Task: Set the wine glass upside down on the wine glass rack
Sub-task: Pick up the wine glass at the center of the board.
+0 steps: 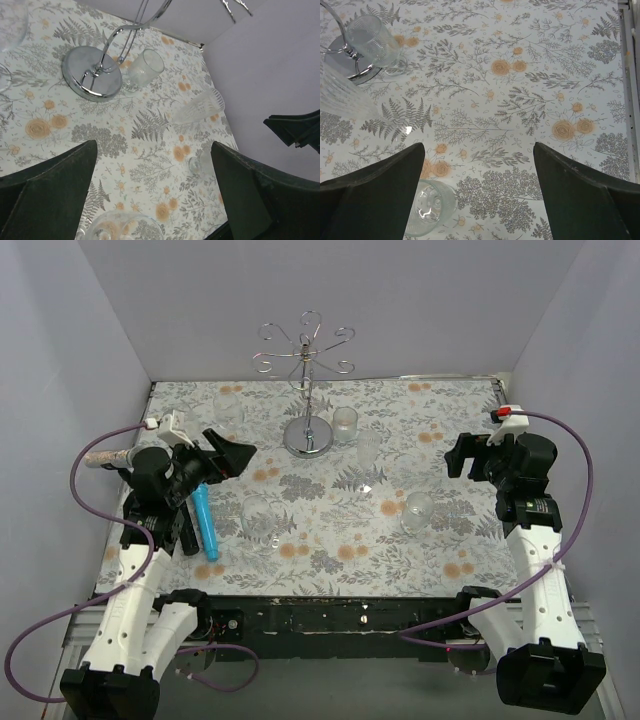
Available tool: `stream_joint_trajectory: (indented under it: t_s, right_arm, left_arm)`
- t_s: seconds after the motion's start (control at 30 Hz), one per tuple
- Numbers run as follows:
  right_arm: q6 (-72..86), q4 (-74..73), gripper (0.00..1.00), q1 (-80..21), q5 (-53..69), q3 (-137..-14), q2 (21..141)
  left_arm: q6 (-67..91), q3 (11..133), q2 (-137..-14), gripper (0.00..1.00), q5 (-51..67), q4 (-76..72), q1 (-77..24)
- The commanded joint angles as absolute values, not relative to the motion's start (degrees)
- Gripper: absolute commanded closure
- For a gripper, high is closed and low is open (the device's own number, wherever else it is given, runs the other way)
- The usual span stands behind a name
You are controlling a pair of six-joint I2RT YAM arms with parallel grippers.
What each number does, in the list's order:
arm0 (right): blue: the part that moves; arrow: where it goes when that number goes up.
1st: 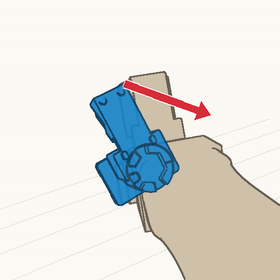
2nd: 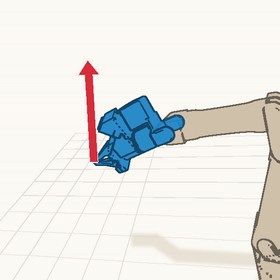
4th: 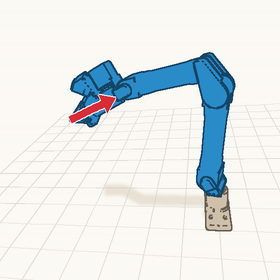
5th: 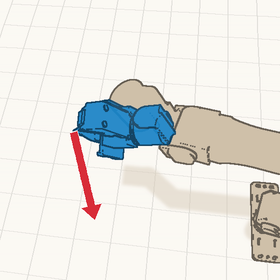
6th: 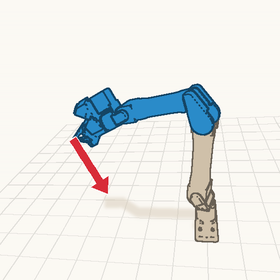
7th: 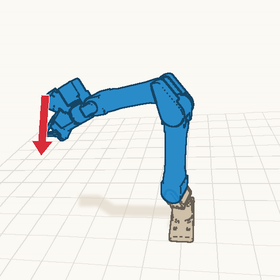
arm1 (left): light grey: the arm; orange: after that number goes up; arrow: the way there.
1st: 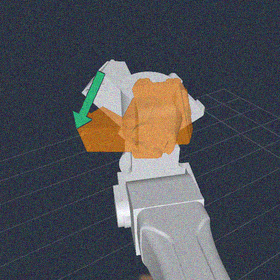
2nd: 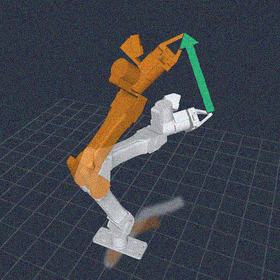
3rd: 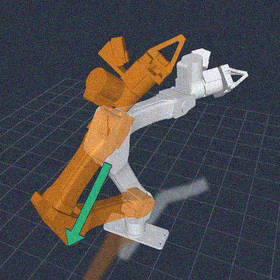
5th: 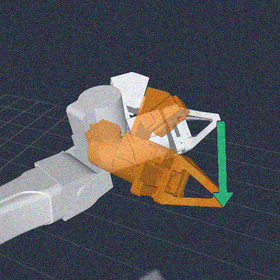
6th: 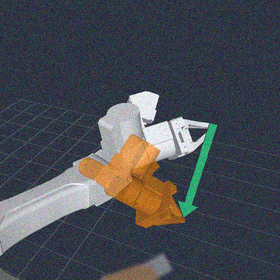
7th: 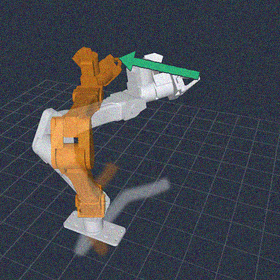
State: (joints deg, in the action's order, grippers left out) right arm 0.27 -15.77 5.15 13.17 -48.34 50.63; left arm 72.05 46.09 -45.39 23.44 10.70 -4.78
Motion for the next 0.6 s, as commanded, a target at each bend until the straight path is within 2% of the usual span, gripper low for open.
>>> stream_joint_trajectory:
  t_s: [0.0,0.37,0.57]
  right_arm:
    - [1.58,-14.94,0.02,5.27,11.34,-51.06,49.22]
    - [0.97,-14.50,0.02,5.27,13.18,-50.27,48.69]
    - [-6.40,-15.90,0.02,5.27,21.60,-50.71,48.52]
  left_arm:
    - [74.09,48.43,-44.91,0.02,26.90,14.67,-4.83]
    - [73.92,52.64,-46.84,0.02,28.74,23.46,-4.83]
    - [72.60,57.21,-48.34,0.02,30.24,28.11,-5.18]
